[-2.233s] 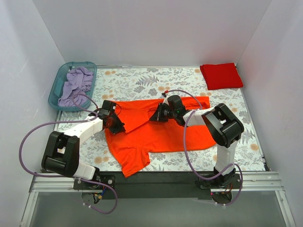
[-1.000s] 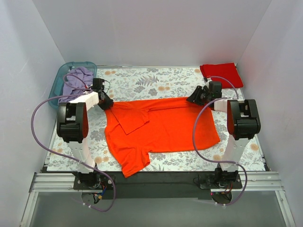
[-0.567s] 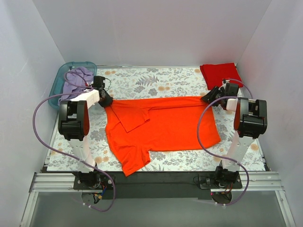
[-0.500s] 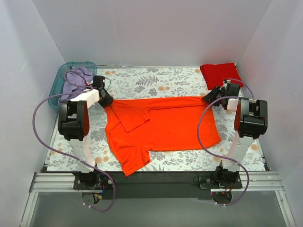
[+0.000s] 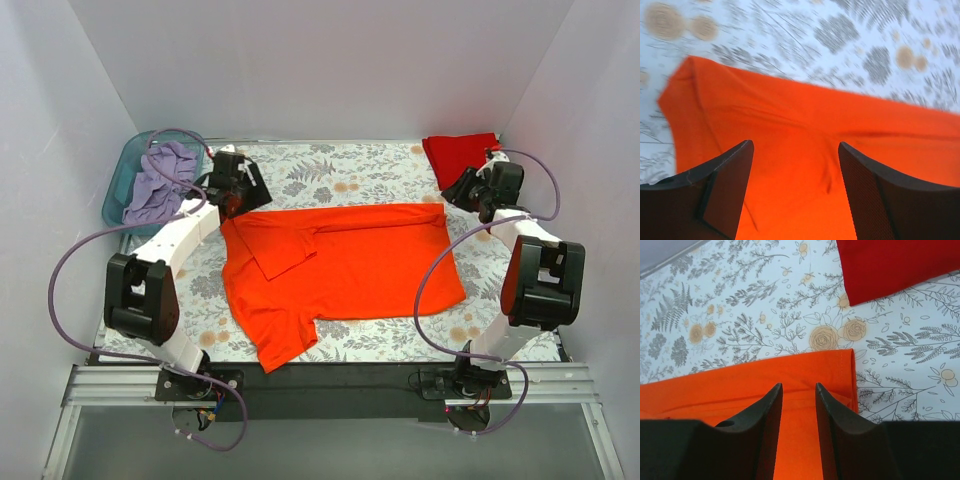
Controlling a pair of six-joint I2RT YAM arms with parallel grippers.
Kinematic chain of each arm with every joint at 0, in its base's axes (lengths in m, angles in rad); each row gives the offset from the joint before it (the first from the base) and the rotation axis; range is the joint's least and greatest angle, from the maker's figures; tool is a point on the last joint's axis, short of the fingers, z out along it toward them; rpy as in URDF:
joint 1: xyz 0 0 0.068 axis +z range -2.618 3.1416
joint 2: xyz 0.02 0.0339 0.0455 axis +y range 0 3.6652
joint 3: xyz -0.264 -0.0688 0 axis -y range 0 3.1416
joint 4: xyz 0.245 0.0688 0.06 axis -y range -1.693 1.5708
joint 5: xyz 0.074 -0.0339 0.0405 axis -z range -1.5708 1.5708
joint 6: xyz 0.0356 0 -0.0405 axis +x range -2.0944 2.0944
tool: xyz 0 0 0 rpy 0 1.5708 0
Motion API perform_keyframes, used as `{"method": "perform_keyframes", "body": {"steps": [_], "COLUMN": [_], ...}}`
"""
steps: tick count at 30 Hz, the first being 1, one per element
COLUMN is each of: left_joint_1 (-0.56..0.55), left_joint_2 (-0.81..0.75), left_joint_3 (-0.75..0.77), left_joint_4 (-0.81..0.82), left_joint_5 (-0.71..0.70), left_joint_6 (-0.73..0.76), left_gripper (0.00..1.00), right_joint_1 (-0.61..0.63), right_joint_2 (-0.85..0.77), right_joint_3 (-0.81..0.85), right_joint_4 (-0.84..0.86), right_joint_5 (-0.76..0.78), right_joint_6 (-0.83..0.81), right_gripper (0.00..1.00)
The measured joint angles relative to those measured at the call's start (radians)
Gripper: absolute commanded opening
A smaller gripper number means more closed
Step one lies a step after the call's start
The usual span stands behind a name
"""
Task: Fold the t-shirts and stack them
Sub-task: Fold the tshirt
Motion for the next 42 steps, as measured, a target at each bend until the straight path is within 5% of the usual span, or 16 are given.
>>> {"method": "perform_keyframes", "body": {"steps": [8, 25, 42], "left_joint_1": [-0.178, -0.198, -0.198], "left_joint_2": [-0.022, 0.008, 0.006], "left_joint_3": [-0.135, -0.262, -0.262], "left_joint_4": [0.015, 0.031, 0.043], "left_joint_5": [0.072, 0.015, -0.013], "left_joint_6": [0.113, 0.176, 0.176], "left_gripper": [0.69, 0.71, 0.71], "right_joint_1": [0.009, 0.386, 0.504], "right_joint_2": [0.055, 0.253, 0.364], "right_joint_3": [0.029, 0.378, 0.451], "right_joint_4": [-0.122, -0.375, -0.537], "right_joint_5": [0.008, 0.243, 0.355], "right_joint_6": [-0.096, -0.248, -0.274], "right_gripper": [0.4, 0.4, 0.4]}}
